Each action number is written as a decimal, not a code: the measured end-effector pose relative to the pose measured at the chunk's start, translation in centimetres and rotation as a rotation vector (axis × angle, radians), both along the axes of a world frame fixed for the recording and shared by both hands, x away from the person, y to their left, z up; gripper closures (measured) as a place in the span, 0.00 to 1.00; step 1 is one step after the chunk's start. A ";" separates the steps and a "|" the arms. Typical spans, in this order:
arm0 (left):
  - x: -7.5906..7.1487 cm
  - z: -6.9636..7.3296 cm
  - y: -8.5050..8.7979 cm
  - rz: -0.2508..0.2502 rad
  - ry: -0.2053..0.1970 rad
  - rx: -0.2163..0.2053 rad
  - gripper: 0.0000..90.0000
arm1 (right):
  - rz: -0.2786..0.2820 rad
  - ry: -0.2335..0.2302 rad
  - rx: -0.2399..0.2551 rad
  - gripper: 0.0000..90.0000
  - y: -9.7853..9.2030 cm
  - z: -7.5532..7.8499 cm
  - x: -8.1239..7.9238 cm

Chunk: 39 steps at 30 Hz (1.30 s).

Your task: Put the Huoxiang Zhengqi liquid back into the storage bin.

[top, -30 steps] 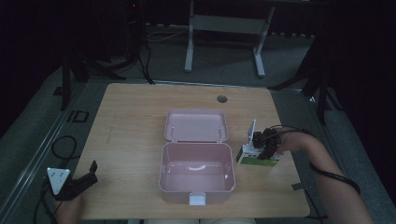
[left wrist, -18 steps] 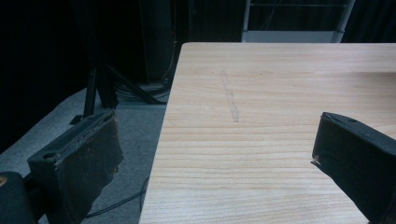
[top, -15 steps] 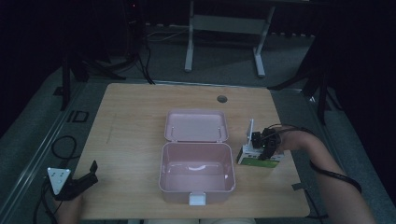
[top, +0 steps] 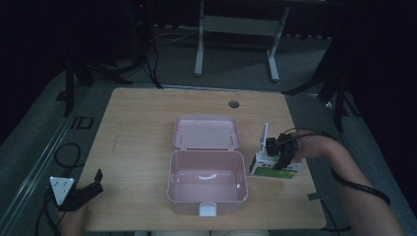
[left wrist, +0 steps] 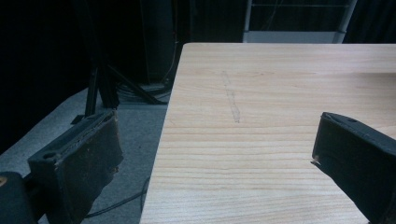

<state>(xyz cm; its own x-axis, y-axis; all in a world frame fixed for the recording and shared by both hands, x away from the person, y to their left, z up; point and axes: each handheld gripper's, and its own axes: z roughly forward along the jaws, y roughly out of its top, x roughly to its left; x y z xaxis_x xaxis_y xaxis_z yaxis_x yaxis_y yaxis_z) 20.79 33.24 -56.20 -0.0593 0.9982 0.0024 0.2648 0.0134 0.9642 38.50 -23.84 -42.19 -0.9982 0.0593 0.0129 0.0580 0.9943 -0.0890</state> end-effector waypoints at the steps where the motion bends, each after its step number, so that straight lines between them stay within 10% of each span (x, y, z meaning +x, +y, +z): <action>1: 0.0 0.0 0.0 0.000 0.000 0.000 0.02 | -0.002 0.001 0.000 0.69 0.1 0.3 -0.2; 39: 0.0 0.0 0.1 0.002 0.004 -0.004 0.02 | 0.001 -0.013 0.035 0.69 5.1 11.6 -4.7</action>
<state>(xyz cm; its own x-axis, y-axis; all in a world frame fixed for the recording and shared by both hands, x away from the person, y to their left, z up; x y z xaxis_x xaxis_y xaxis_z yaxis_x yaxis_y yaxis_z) 20.79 33.29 -56.18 -0.0610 0.9981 -0.0015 0.2682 0.0178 0.9632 33.79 -18.76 -30.56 -0.9983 0.0585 0.0018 0.0583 0.9969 -0.0536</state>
